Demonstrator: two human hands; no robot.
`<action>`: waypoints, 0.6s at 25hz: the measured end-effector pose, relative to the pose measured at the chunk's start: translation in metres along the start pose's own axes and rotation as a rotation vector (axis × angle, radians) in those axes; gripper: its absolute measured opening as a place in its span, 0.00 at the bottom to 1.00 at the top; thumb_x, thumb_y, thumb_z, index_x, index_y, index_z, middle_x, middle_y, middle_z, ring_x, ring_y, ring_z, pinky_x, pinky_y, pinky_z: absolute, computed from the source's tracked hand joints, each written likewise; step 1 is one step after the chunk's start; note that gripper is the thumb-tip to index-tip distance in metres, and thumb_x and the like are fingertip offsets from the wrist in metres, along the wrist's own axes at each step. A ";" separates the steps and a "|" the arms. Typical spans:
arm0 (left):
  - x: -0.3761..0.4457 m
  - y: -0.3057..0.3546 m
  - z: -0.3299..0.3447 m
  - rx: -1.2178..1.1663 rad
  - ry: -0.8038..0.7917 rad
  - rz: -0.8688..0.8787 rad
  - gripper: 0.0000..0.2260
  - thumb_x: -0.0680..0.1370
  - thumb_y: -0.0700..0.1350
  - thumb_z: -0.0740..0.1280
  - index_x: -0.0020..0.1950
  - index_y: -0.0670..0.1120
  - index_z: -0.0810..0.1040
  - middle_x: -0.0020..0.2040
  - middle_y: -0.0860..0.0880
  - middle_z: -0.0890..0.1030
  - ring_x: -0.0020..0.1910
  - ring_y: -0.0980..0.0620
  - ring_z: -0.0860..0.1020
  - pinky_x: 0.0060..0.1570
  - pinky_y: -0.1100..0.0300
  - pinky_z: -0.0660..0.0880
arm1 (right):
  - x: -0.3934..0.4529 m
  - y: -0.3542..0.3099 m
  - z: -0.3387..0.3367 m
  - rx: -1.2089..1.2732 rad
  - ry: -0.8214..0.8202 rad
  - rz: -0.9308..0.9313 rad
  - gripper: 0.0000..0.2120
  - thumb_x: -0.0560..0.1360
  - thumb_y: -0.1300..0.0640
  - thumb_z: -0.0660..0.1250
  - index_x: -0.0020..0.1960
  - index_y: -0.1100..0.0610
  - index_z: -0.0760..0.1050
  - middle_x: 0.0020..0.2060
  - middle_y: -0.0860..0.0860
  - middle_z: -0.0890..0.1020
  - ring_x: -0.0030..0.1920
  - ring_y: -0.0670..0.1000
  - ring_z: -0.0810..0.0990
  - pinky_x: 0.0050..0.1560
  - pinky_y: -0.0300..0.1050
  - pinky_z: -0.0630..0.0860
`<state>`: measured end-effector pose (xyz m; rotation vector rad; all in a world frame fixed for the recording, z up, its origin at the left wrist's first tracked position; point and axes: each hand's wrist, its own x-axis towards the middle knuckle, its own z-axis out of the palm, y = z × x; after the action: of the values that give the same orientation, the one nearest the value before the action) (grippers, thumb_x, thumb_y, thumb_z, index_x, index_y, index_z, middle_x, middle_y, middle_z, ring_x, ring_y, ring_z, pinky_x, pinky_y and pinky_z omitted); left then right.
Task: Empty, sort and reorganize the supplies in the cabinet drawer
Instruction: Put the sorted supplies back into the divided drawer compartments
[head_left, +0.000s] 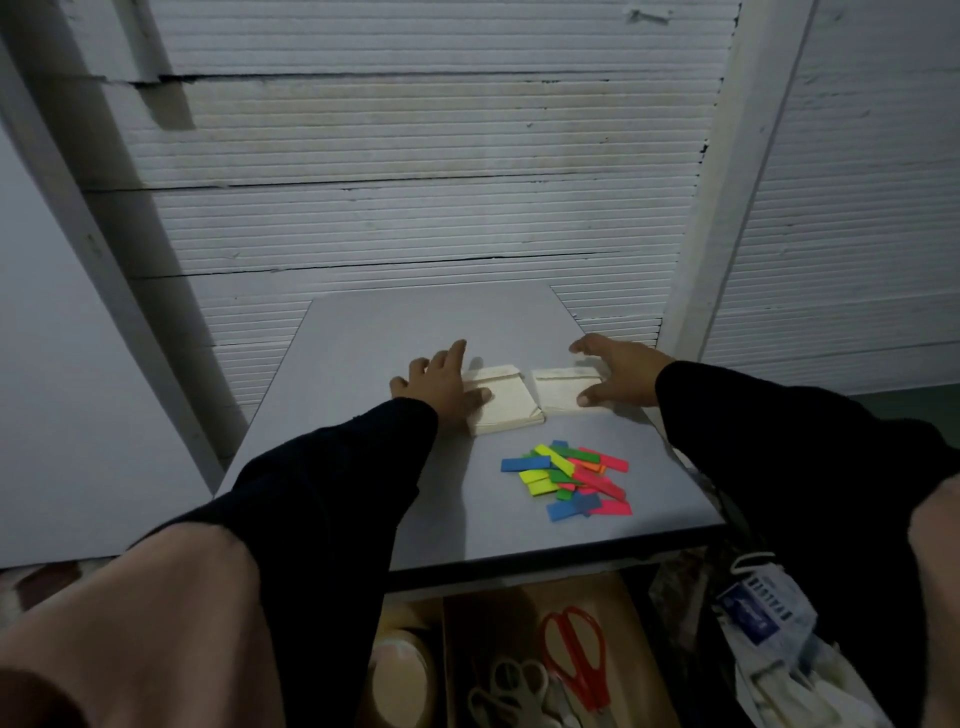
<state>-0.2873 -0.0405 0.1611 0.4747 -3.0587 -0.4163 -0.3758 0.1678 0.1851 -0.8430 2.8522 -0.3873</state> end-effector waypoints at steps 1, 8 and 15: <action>0.004 -0.001 -0.002 -0.006 -0.052 -0.022 0.33 0.77 0.60 0.61 0.77 0.51 0.51 0.76 0.47 0.60 0.74 0.43 0.58 0.69 0.44 0.56 | 0.005 0.000 0.000 0.024 -0.048 0.010 0.38 0.71 0.52 0.72 0.75 0.53 0.56 0.72 0.55 0.66 0.70 0.56 0.67 0.66 0.43 0.64; 0.017 0.008 -0.022 -0.012 -0.137 -0.099 0.36 0.72 0.58 0.70 0.72 0.42 0.62 0.70 0.39 0.63 0.69 0.40 0.65 0.66 0.52 0.64 | 0.017 0.001 -0.006 -0.072 -0.127 0.081 0.35 0.69 0.47 0.73 0.71 0.56 0.64 0.67 0.57 0.71 0.65 0.56 0.70 0.63 0.45 0.67; -0.007 0.006 -0.034 -0.782 0.026 -0.185 0.28 0.68 0.33 0.75 0.61 0.39 0.63 0.65 0.39 0.68 0.63 0.38 0.71 0.52 0.38 0.76 | -0.003 -0.005 -0.008 0.471 0.128 0.182 0.15 0.68 0.65 0.74 0.43 0.56 0.67 0.48 0.56 0.73 0.48 0.53 0.73 0.38 0.44 0.73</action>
<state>-0.2807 -0.0422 0.1958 0.6826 -2.5224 -1.4898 -0.3725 0.1672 0.1941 -0.4799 2.7318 -1.0638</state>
